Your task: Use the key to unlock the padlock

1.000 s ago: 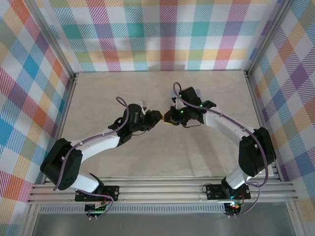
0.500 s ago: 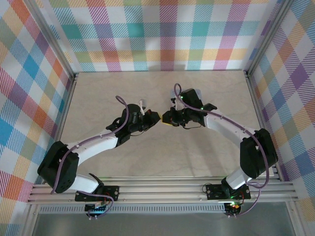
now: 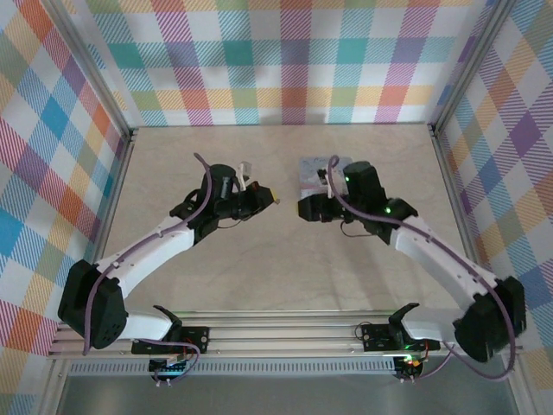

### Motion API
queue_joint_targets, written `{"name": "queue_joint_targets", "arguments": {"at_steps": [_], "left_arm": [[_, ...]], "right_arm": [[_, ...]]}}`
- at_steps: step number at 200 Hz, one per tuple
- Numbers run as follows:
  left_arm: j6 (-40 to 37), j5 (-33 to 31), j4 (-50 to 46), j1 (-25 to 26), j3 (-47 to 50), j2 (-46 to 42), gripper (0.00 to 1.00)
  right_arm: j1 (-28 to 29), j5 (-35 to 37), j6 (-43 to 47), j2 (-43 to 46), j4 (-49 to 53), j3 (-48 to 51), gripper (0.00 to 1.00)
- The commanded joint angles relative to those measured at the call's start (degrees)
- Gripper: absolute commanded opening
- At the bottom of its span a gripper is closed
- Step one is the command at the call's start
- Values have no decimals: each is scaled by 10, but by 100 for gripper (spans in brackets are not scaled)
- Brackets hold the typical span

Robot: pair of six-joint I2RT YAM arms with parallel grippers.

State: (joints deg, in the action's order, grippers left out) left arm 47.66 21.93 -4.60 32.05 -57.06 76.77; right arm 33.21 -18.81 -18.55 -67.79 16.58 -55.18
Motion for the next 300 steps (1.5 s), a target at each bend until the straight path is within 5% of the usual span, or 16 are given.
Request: {"name": "queue_joint_targets", "arguments": {"at_steps": [1,64,166,246,264,282,300], "left_arm": [[-23,44,-101,-6,-51,6,0],[-6,58,-246,-6,-139,30,0],[21,77,-251,-6,-142,24,0],[13,66,-273,-6,-139,21,0],[4,66,-274,-6,-141,20,0],[-14,60,-255,-6,-137,5,40],[-40,34,-228,-7,-131,-29,53]], "right_arm": [[35,69,146,41,-113,61,51],[145,196,401,12,-176,74,50],[188,225,506,-70,-295,68,46],[201,273,472,-65,-327,78,0],[201,280,431,-57,-324,78,0],[201,280,381,-52,-319,80,0],[196,286,296,-52,-302,73,0]]}}
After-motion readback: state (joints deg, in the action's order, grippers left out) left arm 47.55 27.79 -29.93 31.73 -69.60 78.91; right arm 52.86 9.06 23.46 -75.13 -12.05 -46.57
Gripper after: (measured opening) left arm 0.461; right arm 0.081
